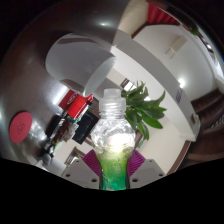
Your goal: Pour water
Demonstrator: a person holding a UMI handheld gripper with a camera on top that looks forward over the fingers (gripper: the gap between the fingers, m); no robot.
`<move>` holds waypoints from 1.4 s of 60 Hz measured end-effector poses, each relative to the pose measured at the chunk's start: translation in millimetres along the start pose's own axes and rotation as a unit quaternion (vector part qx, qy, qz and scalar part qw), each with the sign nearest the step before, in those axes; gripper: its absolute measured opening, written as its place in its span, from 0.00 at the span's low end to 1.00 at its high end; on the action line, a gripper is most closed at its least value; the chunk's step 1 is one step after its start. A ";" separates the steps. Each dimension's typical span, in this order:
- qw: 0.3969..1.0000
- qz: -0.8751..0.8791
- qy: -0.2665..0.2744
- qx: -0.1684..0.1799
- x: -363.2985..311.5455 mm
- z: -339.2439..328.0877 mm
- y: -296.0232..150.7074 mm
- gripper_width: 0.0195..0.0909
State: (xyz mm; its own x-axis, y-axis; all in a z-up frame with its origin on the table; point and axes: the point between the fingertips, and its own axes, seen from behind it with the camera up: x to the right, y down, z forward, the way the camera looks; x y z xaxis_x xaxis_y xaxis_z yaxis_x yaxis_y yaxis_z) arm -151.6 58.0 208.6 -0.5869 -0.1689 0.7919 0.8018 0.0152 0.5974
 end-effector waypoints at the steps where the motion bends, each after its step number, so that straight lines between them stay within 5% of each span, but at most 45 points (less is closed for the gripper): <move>1: 1.000 -0.011 0.001 0.004 1.6 -1.4 -4.4 0.14; 19: 1.000 -0.001 -0.014 0.005 -6.8 1.0 -12.8 0.14; 28: 0.979 0.198 -0.058 0.002 -19.9 -9.1 1.3 0.14; 41: 0.800 0.580 -0.152 -0.013 -47.1 -24.3 1.5 0.18; 51: 0.593 0.774 -0.222 0.020 -58.4 -30.1 -0.1 0.18; 60: 0.476 0.846 -0.238 0.032 -79.9 -30.6 -13.3 0.18; 68: 0.464 0.857 -0.221 0.031 -104.2 -29.9 -23.1 0.18; 70: 0.469 0.854 -0.222 0.033 -113.6 -31.5 -28.2 0.25; 84: 0.426 0.884 -0.188 0.032 -116.4 -33.1 -15.7 0.19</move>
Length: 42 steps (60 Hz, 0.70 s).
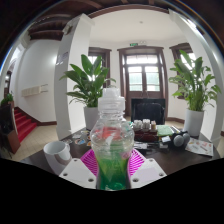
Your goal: Pour water
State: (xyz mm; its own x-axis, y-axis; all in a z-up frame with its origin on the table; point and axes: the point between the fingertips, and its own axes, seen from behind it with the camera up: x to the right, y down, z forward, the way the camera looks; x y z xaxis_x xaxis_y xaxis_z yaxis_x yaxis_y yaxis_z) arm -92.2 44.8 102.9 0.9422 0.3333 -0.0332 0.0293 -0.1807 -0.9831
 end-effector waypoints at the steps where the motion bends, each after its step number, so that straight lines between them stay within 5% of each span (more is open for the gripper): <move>1: 1.000 0.000 0.000 0.000 -0.1 -0.2 0.3 0.23; 13: 1.000 -0.006 0.007 -0.012 -2.1 -6.1 4.2 0.55; 18: 1.000 -0.002 0.019 -0.020 -0.9 -18.1 7.5 0.88; 42: 0.990 0.020 0.136 -0.008 58.9 -182.1 3.5 0.93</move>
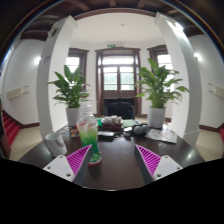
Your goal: Pour water
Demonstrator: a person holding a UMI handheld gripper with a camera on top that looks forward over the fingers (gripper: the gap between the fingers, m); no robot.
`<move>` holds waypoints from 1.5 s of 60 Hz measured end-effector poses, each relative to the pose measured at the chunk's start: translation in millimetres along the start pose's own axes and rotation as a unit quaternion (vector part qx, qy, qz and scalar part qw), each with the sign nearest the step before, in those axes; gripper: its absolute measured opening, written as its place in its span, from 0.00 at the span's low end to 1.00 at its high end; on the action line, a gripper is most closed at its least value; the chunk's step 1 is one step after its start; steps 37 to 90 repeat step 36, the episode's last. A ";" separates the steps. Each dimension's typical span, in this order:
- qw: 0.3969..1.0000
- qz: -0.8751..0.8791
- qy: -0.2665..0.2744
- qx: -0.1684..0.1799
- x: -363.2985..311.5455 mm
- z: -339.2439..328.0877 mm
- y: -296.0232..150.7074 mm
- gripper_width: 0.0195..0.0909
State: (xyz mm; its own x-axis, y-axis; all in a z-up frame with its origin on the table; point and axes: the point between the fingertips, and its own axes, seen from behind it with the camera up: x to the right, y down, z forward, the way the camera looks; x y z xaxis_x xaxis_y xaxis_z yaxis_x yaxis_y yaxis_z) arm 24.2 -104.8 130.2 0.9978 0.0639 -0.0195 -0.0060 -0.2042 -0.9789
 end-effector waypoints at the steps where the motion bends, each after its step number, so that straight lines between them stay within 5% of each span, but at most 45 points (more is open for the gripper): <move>1: 1.000 0.001 0.009 0.001 6.4 -5.5 -1.6 0.93; 23: 0.996 0.017 0.089 0.012 91.7 -65.8 -26.8 0.92; 90: 0.995 0.021 0.092 0.025 96.6 -72.7 -35.0 0.92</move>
